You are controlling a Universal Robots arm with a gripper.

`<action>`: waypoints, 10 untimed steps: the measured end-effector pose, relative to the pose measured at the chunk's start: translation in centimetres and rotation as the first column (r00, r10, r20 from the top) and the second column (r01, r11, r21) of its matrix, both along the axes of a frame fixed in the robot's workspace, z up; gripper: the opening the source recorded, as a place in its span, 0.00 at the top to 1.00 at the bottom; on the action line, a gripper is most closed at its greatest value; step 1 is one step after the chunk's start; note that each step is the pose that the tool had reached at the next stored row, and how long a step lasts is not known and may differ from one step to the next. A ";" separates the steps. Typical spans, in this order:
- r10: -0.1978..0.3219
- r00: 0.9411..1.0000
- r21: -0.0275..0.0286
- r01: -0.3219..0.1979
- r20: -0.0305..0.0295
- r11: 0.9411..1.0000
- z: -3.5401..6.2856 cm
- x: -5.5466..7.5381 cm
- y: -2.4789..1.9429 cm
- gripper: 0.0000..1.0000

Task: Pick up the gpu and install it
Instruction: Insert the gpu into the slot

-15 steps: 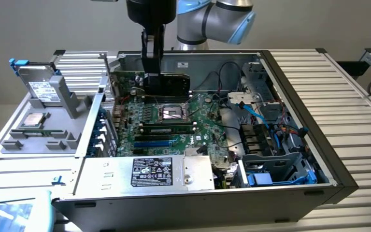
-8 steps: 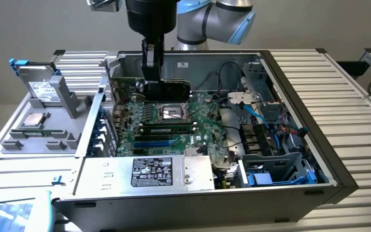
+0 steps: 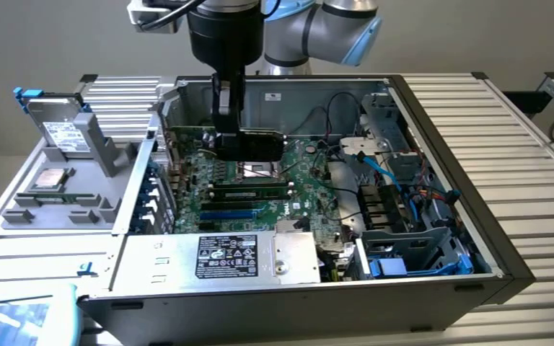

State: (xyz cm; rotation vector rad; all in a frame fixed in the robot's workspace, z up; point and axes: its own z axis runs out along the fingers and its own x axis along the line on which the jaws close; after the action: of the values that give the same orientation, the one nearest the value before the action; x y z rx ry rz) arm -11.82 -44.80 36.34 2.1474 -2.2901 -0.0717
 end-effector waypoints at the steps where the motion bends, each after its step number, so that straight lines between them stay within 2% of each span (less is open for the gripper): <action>1: -0.001 1.000 0.000 0.001 0.000 1.000 -0.12 0.0 -0.15 0.73; 5: -0.003 1.000 0.002 0.003 0.000 1.000 -0.55 0.0 -0.77 0.73; 10: -0.004 1.000 0.003 0.004 0.000 1.000 -1.05 0.0 -1.27 0.73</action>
State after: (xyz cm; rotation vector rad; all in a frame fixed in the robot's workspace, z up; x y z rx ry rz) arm -11.83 -46.07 35.29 2.1441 -2.2962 -0.0753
